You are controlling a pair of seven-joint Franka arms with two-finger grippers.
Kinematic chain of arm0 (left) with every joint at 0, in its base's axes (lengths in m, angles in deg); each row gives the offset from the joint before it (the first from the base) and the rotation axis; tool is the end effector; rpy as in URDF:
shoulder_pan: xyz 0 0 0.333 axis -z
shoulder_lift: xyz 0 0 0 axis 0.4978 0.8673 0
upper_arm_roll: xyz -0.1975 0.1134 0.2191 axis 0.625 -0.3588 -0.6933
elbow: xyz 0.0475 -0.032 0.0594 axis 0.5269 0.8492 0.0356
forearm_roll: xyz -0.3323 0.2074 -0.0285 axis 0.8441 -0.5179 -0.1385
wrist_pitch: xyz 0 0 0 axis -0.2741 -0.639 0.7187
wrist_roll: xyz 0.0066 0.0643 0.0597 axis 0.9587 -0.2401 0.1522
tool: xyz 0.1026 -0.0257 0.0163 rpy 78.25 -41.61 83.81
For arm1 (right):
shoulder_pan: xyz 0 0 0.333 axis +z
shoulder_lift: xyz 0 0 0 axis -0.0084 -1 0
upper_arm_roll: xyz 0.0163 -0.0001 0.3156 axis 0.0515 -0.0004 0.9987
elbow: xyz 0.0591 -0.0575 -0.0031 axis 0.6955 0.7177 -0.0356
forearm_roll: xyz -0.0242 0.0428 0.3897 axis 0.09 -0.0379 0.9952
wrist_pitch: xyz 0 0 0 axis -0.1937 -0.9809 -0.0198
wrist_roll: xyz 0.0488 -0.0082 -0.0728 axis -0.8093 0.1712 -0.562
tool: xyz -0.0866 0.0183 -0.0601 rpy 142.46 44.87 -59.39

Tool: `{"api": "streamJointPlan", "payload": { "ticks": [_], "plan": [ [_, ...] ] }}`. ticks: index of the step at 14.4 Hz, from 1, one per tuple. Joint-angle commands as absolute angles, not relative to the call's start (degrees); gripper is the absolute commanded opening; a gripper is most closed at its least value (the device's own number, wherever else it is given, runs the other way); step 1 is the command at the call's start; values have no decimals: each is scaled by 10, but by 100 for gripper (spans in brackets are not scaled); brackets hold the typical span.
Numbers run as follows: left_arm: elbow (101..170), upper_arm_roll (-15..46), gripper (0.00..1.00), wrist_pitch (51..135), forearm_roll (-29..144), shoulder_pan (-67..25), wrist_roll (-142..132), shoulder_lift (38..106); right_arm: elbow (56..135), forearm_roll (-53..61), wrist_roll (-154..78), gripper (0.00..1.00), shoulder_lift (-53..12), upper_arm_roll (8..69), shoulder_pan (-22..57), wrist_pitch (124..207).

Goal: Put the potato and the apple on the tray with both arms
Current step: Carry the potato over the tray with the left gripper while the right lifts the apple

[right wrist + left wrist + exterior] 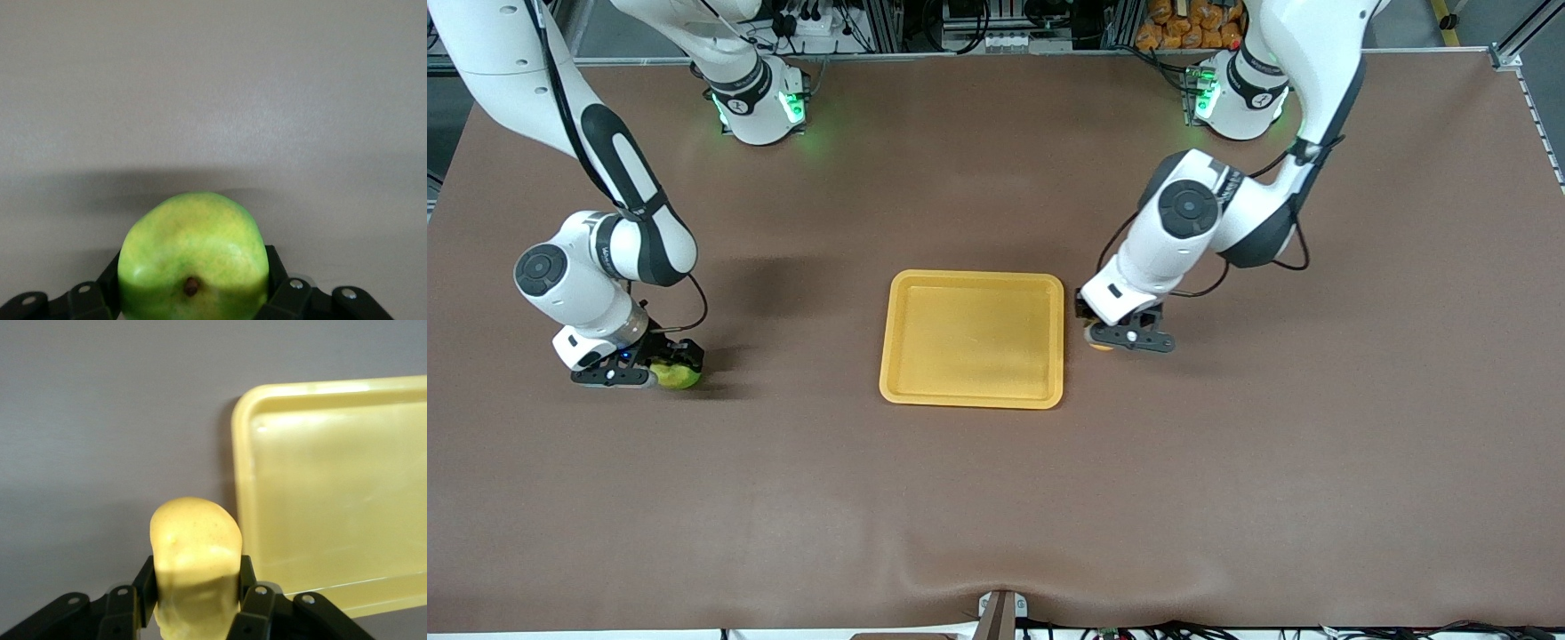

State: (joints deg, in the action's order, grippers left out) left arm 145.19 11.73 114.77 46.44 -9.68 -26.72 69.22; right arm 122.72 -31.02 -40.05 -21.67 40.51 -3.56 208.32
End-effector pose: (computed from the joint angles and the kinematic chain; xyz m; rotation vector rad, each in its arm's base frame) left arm 0.5310 -0.3561 0.3050 3.0068 -0.1820 0.1096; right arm 0.5647 -0.0730 0.1985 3.1111 -0.0397 0.2046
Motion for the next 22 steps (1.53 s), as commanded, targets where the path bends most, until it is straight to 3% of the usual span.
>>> {"api": "streamJointPlan", "payload": {
  "ticks": [1, 4, 10, 14, 17, 22],
  "plan": [
    [1396, 111, 17, 1133, 464, -64, -316, 736, 1205, -303, -408, 0, -218, 412, -44, 2085],
    [1363, 109, 16, 1133, 459, -38, -361, 764, 1146, -304, -434, 0, -198, 413, -39, 2009],
    [1312, 108, 16, 1133, 387, -2, -453, 829, 946, -303, -480, 0, -190, 417, -27, 1712],
    [1297, 107, 17, 1133, 358, 3, -465, 853, 932, -303, -556, 0, -157, 458, -8, 1683],
    [1292, 107, 18, 1133, 336, 4, -465, 858, 935, -295, -733, 0, -159, 504, -7, 1684],
    [1291, 104, 22, 1133, 315, 3, -464, 866, 946, -288, -841, 0, -167, 567, 27, 1652]
  ]
}}
